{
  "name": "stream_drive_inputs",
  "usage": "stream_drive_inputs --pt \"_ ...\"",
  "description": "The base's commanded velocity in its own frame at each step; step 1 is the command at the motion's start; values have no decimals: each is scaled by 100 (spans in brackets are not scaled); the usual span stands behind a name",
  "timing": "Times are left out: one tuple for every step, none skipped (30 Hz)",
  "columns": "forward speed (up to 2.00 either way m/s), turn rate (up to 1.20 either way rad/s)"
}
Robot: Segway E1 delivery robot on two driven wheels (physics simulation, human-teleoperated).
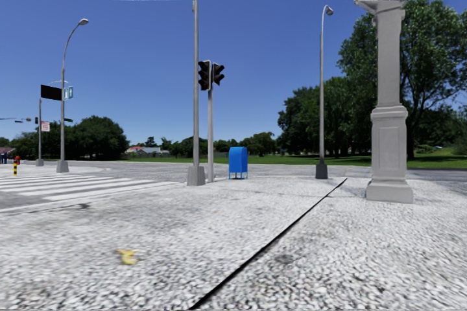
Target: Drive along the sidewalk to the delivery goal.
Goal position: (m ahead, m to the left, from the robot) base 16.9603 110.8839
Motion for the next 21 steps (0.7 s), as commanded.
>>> stream_drive_inputs --pt "200 39" --pt "200 39" --pt "200 39" --pt "200 39" --pt "200 39" --pt "200 39" --pt "200 39" --pt "200 39" --pt "200 39" --pt "200 39" --pt "200 39" --pt "200 39" --pt "200 39" --pt "200 39" --pt "200 39" --pt "200 39" --pt "200 39" --pt "200 39" --pt "200 39" --pt "200 39" --pt "200 39"
